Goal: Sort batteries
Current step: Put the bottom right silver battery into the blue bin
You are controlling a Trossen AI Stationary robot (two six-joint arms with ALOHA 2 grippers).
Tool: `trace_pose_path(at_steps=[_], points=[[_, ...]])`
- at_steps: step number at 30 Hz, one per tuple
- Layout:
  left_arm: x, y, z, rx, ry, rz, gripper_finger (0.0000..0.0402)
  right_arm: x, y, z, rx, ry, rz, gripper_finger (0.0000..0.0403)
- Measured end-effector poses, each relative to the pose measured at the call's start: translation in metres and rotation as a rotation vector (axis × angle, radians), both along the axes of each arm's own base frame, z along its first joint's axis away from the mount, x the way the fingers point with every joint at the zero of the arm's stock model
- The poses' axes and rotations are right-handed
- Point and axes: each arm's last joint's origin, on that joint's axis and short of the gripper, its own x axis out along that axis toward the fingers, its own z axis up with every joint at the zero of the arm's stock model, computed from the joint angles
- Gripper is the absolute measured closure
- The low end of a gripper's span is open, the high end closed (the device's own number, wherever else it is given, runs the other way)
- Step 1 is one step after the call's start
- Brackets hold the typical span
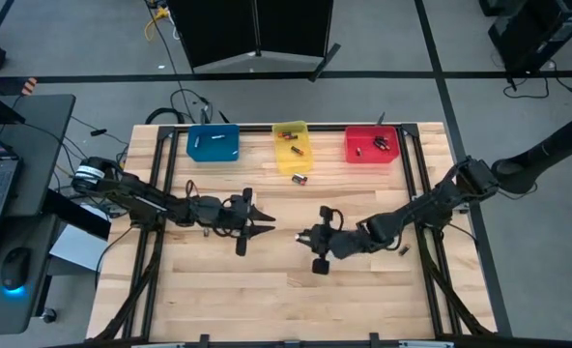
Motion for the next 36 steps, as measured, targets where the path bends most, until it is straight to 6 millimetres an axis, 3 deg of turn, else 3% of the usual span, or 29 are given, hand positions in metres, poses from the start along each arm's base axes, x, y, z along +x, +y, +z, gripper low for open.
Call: trace_pose_path(at_steps=[13, 29, 36], points=[[0.009, -0.019, 0.020, 0.111, -0.084, -0.065, 0.0267, 0.011, -0.005, 0.017, -0.098, -0.164, 0.030, 0.0346], [0.024, -0.023, 0.035, 0.149, -0.049, -0.075, 0.0246, 0.012, -0.004, 0.023, -0.118, -0.215, 0.043, 0.0346], [0.040, -0.024, 0.029, 0.172, -0.031, -0.071, 0.0246, 0.013, -0.004, 0.023, -0.122, -0.222, 0.046, 0.0346]])
